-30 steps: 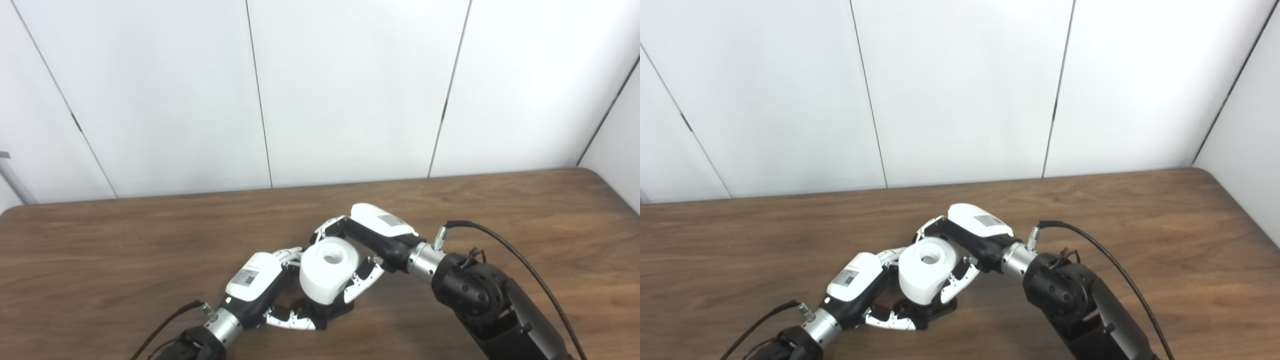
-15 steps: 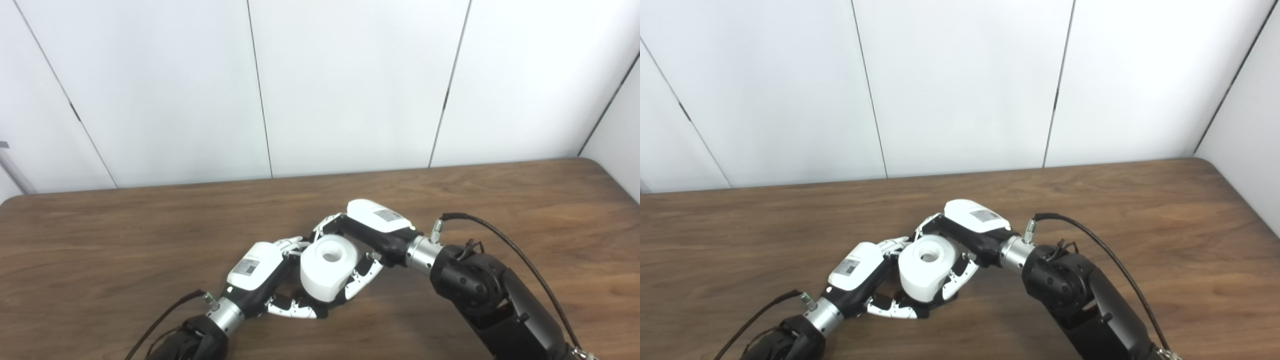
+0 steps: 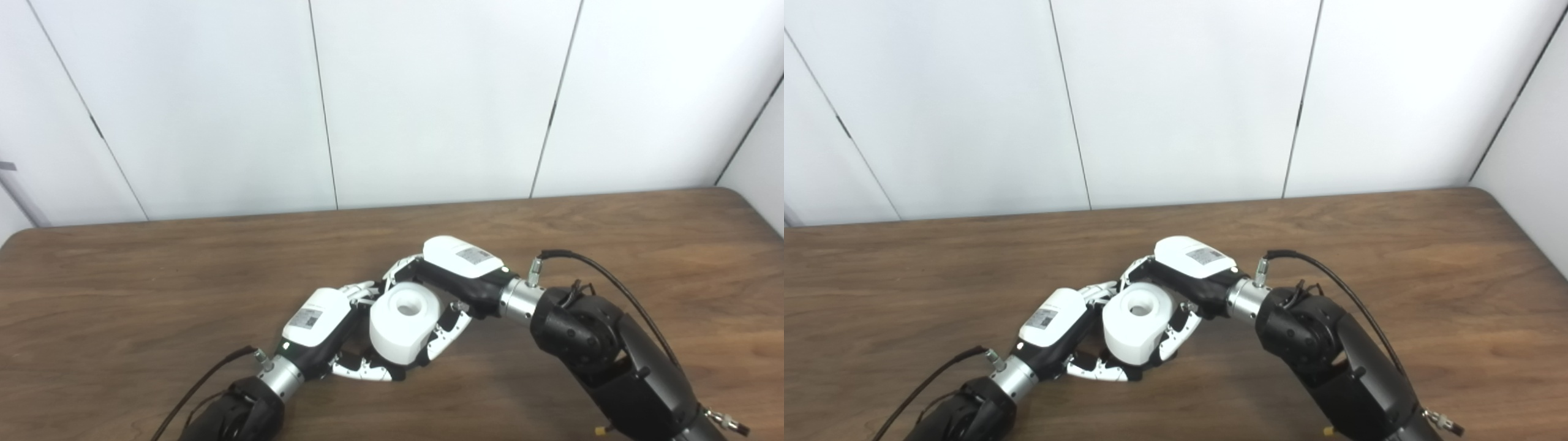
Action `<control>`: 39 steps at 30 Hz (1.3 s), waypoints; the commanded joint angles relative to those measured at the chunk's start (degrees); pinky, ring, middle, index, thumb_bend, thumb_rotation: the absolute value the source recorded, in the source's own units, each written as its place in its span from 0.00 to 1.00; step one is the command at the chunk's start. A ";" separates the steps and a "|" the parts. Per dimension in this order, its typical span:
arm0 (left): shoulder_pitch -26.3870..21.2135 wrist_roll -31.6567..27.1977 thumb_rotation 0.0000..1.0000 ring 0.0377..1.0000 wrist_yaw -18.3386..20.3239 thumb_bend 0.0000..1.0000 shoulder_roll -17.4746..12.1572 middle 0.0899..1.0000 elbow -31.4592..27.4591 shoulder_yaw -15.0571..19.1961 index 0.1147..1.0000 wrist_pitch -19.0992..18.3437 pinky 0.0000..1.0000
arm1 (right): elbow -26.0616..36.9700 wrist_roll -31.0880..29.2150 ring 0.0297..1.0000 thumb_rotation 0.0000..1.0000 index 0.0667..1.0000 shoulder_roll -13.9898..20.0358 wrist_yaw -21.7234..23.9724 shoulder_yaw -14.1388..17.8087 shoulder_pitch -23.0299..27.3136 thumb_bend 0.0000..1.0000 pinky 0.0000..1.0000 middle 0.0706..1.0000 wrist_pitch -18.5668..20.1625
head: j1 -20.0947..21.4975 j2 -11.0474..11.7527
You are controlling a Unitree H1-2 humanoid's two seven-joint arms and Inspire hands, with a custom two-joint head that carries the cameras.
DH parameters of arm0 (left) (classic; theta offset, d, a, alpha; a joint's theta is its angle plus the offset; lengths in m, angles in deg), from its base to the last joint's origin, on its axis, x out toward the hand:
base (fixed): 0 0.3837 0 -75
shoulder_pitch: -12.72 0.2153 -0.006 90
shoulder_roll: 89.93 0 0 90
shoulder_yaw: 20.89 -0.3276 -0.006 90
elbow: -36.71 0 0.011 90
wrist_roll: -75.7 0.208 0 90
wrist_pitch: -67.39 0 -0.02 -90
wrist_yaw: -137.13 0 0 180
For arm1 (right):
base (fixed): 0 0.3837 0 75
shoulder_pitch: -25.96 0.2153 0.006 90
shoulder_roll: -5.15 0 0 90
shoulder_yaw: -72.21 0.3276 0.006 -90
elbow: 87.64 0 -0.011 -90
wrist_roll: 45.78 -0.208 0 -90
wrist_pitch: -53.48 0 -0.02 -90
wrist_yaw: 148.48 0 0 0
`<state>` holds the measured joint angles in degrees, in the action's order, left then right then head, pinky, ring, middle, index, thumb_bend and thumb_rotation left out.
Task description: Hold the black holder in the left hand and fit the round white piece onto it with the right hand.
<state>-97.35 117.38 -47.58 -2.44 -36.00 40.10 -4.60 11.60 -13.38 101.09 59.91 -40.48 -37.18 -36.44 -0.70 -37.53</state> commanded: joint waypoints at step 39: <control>4.95 2.38 0.06 0.90 5.96 0.52 0.99 0.81 2.01 -3.68 0.41 -5.18 0.85 | -0.05 1.03 0.73 0.13 0.44 0.68 1.67 -2.42 0.49 0.52 0.62 0.70 -1.96 | -1.16 -2.23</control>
<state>-96.65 117.27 -47.59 -1.96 -37.24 39.89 -6.40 12.28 -12.84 101.77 60.54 -41.98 -36.75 -37.76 -1.84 -39.73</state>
